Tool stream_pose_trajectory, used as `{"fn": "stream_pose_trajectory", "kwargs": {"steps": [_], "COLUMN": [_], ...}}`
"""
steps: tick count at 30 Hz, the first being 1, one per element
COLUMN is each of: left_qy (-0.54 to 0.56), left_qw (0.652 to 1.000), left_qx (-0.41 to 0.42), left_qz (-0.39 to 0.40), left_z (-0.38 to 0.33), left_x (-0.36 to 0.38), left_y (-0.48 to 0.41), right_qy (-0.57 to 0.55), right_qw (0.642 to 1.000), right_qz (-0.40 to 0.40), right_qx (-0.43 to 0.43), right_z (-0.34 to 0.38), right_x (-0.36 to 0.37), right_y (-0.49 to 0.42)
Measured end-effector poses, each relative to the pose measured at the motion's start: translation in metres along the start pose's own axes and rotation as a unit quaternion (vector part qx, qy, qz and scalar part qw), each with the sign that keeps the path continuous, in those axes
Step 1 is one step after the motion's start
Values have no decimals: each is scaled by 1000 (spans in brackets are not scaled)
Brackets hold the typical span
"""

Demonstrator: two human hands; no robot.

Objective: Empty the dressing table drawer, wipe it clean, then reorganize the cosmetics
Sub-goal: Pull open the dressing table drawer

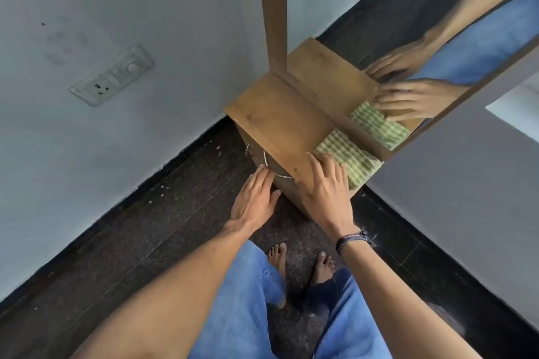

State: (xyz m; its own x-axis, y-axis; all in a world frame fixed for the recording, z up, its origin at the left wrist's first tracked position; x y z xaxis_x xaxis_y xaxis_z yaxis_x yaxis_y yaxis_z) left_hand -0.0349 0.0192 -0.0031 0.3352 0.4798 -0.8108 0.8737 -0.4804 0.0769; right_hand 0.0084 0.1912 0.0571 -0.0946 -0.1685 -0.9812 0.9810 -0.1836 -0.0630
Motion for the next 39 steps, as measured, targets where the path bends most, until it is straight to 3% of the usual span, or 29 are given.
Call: {"fn": "stream_pose_trajectory", "kwargs": {"steps": [10, 15, 20, 31, 39], "left_qy": [34, -2, 31, 160, 181], "left_qw": [995, 995, 996, 984, 978], "left_qx": [76, 85, 77, -64, -88], "left_qz": [-55, -42, -44, -51, -52], "left_z": [40, 36, 37, 72, 88], "left_x": [57, 54, 40, 29, 24], "left_y": [-18, -23, -9, 58, 89], "right_qy": [-2, -52, -90, -122, -119], "right_qw": [992, 989, 986, 982, 984], "right_qz": [-123, -140, -141, -131, -127], "right_qx": [-6, 13, 22, 53, 43], "right_z": [4, 4, 1, -4, -5], "right_x": [38, 32, 26, 24, 24], "right_y": [6, 10, 12, 15, 15]}}
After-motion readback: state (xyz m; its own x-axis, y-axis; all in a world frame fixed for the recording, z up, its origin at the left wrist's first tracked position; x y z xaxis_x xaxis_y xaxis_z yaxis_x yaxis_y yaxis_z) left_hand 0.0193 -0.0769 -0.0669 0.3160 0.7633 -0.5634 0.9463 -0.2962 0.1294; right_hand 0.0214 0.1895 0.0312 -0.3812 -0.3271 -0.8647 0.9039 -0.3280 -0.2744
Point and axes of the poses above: each hand's wrist, its own y-axis away from the middle knuckle, its own x-axis out of the palm, z = x × y, the point moved 4 cm from there along -y, towards the middle knuckle, and after that the axes turned 13 degrees about y, right-handed, at the moved point
